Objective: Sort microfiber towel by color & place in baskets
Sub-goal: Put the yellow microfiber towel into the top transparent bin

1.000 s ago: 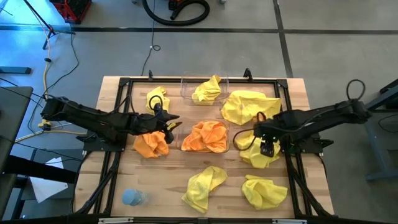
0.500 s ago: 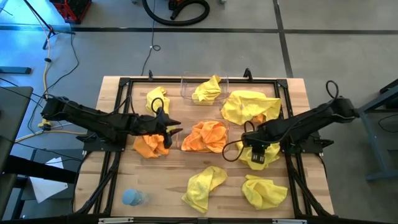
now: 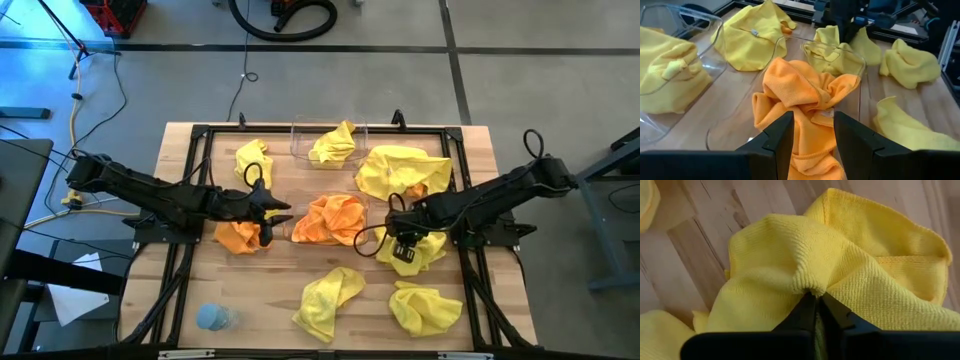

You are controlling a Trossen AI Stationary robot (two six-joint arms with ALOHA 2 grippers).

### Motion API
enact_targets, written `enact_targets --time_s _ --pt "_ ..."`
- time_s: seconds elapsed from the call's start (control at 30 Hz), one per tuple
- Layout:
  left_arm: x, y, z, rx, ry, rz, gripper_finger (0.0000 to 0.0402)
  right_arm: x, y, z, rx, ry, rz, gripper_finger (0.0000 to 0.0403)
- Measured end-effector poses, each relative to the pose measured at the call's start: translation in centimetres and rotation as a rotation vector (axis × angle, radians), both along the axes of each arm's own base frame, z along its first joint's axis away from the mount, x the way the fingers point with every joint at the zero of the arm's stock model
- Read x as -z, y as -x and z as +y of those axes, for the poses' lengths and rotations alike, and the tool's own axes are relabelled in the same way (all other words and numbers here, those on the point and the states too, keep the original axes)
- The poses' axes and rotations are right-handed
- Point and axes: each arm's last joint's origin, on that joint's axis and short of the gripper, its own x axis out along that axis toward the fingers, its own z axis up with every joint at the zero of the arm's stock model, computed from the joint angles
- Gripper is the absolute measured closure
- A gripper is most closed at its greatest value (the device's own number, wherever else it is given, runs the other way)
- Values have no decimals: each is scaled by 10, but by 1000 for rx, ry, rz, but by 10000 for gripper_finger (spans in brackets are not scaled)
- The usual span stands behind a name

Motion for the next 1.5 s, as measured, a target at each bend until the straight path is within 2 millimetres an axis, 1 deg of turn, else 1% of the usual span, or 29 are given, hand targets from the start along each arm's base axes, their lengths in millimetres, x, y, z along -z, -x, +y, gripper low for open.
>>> enact_targets --time_s 0.33,0.43,0.5,0.6,0.73,0.83,0.97,1.07,1.13,1.2,1.27,1.33,1.4,1.5 --pt "0 0 2 23 -69 12 275 -1 -1 -1 7 29 -8 400" --pt "-1 0 4 22 -65 11 275 -10 -4 -2 22 65 -19 401" --pt "-2 1 7 42 -60 12 275 -23 -9 -2 31 99 -43 401" --pt "-2 4 11 49 -86 39 275 -49 -16 -2 28 167 -87 402" --pt "-1 10 18 18 -105 86 275 -94 -25 -7 53 278 -172 402" --pt "-1 13 20 24 -130 106 275 -131 -30 -17 84 372 -265 402" --pt "-2 15 20 33 -149 88 275 -179 -36 -36 116 457 -410 402" --pt "4 19 21 24 -154 110 275 -213 -42 -54 144 525 -523 402" --pt "7 21 24 5 -159 115 275 -232 -47 -68 146 579 -593 402" --pt "6 23 27 -14 -158 109 275 -246 -55 -81 139 641 -644 403" --pt "3 24 30 -22 -154 97 275 -257 -69 -96 123 686 -689 403" --pt "2 26 31 -11 -145 88 275 -260 -85 -114 95 693 -712 403" --pt "0 27 32 -13 -149 79 275 -260 -104 -133 75 665 -744 403" --pt "-2 30 34 -19 -149 78 275 -254 -133 -163 72 649 -749 403"
